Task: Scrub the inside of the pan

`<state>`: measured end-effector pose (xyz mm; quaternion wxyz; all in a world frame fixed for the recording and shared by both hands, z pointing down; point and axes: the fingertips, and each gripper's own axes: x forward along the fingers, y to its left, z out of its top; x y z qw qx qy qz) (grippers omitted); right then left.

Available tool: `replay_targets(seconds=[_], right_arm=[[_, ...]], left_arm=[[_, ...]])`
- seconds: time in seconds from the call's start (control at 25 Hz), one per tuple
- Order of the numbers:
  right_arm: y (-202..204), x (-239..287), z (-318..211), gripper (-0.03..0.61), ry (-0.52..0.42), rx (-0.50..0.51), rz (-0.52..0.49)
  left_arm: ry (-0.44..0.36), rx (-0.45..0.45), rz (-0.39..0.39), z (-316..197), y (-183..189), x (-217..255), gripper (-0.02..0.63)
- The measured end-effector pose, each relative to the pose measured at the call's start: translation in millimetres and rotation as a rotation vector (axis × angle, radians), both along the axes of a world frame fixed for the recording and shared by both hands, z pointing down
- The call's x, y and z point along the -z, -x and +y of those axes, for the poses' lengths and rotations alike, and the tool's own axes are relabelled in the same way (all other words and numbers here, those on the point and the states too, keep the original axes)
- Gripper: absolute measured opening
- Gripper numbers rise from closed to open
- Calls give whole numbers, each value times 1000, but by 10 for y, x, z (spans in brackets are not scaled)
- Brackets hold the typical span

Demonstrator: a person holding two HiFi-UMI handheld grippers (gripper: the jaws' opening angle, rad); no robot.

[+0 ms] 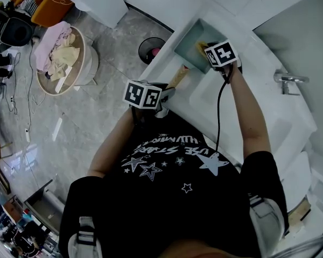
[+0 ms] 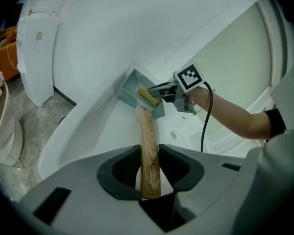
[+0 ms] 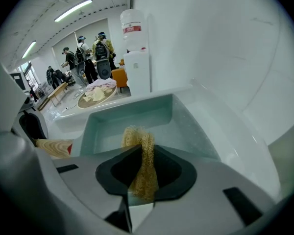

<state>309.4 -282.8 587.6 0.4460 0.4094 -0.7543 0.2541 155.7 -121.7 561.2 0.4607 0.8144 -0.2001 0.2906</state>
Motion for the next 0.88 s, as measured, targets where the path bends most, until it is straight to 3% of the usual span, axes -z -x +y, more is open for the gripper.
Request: replay_targets(seconds=[0.36,0.6,0.88], right_arm=[[-353,7,-335,77,-56,-60,83],[-501,30,-456,77,-99,-47,167],[-350,-20,-361,77,-50,-37,98]], left_arm=[[-8,12,-13,-49,-2,3,126],[-24,19,-28,-74,8,17,126],[-20,23,-33,-70,-25,36,126]])
